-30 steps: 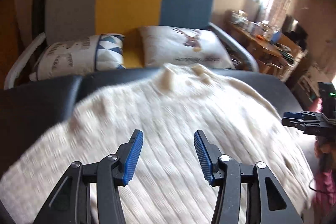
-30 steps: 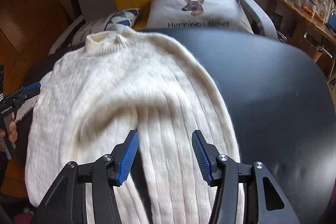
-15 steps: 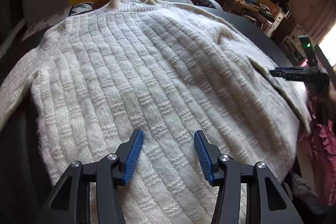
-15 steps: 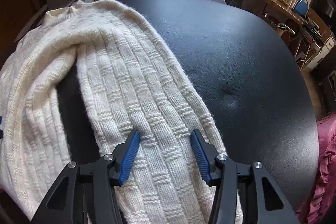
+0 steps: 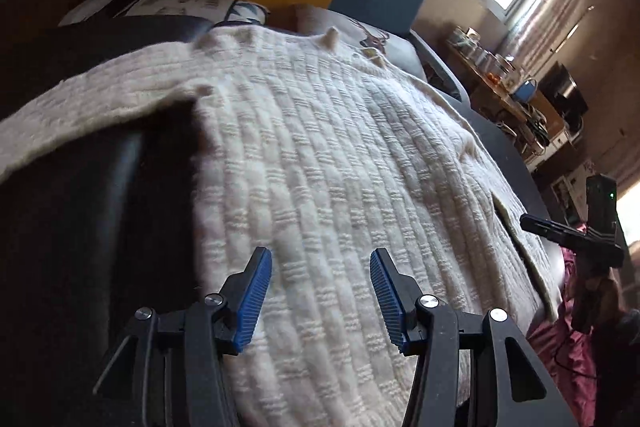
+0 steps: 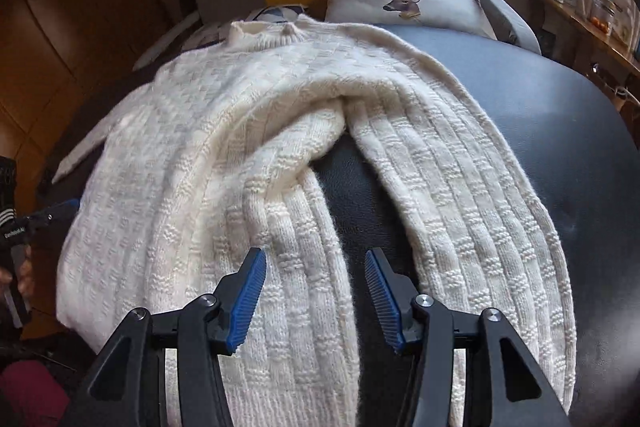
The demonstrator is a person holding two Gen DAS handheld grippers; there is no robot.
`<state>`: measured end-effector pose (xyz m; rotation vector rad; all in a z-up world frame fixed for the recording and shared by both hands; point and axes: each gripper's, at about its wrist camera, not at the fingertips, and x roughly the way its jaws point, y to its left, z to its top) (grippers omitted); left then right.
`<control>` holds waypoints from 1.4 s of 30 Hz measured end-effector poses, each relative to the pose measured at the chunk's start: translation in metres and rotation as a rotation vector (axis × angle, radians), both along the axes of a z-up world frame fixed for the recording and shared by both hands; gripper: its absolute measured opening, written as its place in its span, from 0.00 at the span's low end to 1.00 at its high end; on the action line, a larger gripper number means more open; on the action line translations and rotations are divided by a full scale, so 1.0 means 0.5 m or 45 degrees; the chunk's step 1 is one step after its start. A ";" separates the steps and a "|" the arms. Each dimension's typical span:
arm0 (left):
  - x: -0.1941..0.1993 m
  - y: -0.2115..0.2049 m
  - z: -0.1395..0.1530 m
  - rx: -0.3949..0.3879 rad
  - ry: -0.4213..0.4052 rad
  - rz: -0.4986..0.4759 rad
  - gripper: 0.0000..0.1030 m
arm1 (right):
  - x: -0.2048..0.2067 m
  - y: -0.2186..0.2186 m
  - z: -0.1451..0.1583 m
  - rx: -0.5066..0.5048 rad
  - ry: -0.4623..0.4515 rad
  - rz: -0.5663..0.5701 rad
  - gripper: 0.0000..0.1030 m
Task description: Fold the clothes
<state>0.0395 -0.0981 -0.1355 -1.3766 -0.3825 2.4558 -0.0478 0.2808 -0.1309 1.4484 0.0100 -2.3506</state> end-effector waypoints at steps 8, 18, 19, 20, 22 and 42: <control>0.030 -0.005 -0.032 -0.084 -0.036 0.001 0.53 | 0.004 -0.022 -0.043 0.134 -0.110 0.015 0.24; 0.002 -0.016 -0.021 -0.224 0.013 -0.025 0.15 | 0.101 -0.007 -0.036 0.072 -0.181 -0.034 0.12; 0.001 -0.029 -0.018 -0.188 0.009 -0.017 0.15 | 0.105 -0.003 -0.029 0.063 -0.167 -0.050 0.12; 0.000 -0.041 -0.019 -0.137 -0.015 -0.003 0.18 | 0.109 0.002 -0.023 0.054 -0.154 -0.067 0.16; 0.002 -0.062 -0.020 -0.050 -0.054 0.012 0.23 | 0.117 0.012 -0.011 0.035 -0.128 -0.100 0.24; -0.034 -0.084 -0.049 -0.132 -0.046 0.071 0.41 | 0.078 -0.146 -0.041 -0.080 -0.023 -0.042 0.25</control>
